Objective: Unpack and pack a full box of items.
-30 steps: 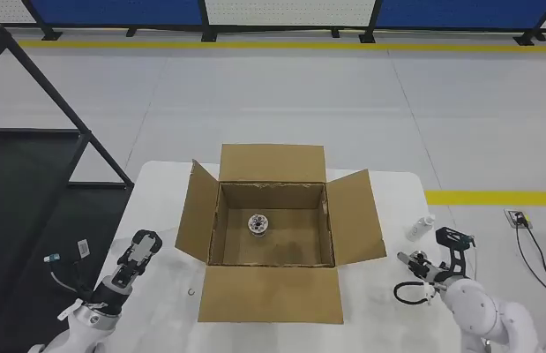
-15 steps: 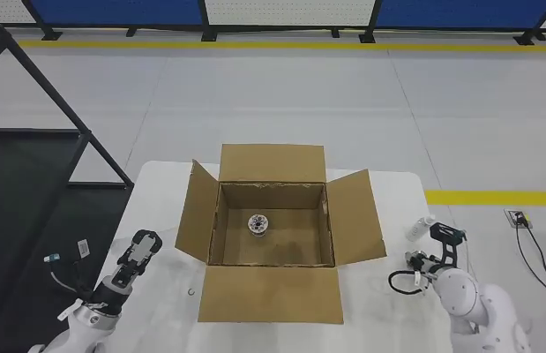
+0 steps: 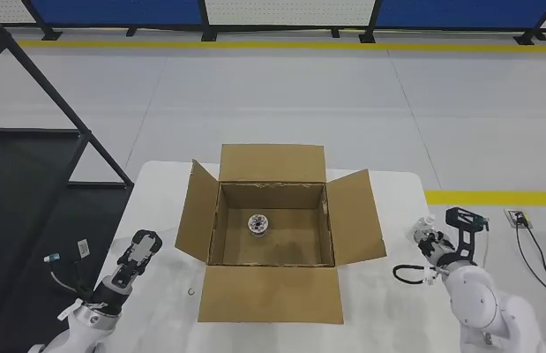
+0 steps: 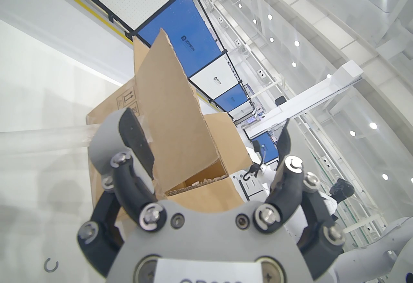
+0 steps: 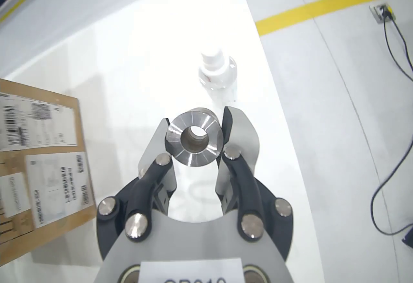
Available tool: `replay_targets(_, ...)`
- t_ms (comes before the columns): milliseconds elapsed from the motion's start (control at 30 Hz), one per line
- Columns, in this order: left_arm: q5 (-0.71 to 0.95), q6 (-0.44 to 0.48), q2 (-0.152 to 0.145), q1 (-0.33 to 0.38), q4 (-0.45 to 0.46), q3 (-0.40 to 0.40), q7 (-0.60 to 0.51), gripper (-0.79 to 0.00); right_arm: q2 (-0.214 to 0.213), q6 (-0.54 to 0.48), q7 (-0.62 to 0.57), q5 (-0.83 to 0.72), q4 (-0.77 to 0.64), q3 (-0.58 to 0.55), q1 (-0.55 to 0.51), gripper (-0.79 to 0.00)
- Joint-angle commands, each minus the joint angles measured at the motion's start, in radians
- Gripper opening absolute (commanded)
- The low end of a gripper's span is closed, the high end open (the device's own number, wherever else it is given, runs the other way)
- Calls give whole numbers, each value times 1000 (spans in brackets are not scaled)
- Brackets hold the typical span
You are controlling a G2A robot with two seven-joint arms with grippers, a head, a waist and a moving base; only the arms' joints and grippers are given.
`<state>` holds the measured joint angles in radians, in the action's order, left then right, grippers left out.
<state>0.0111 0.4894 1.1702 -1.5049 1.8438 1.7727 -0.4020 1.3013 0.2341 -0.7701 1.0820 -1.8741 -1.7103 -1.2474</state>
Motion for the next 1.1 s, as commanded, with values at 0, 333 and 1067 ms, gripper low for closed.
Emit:
replay_targets(0,0,0,0,0,0,0,0,0,1,12,14,10,-134,6,-31,-785)
replay_targets(333,0,0,0,0,0,0,0,0,-5,-131,-42,37,-432,167,25,-785)
replay_targets(1067,0,0,0,0,0,0,0,0,105,-188,-360,-85,387,844,780,-785)
